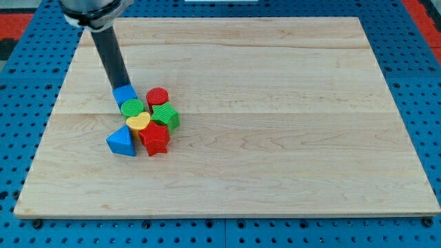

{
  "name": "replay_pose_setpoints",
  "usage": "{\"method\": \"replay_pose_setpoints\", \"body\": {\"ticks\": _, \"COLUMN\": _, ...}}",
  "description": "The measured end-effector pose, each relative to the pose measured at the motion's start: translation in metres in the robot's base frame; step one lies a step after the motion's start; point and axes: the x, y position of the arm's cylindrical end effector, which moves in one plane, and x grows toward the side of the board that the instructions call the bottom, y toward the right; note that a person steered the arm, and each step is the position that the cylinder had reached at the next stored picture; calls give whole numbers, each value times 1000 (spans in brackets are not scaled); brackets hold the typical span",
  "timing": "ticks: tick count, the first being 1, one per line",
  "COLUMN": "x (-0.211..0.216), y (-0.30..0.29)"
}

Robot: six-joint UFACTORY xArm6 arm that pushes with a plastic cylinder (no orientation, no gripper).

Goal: Nudge the blue triangle

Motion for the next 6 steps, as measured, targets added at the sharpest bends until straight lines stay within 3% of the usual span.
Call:
{"method": "replay_pose_setpoints", "body": {"ticks": 3, "x": 62, "y": -12}}
{"method": "replay_pose_setpoints", "body": {"ticks": 4, "x": 57, "y": -87}}
{"method": "replay_pose_setpoints", "body": {"ticks": 6, "x": 119, "y": -28}}
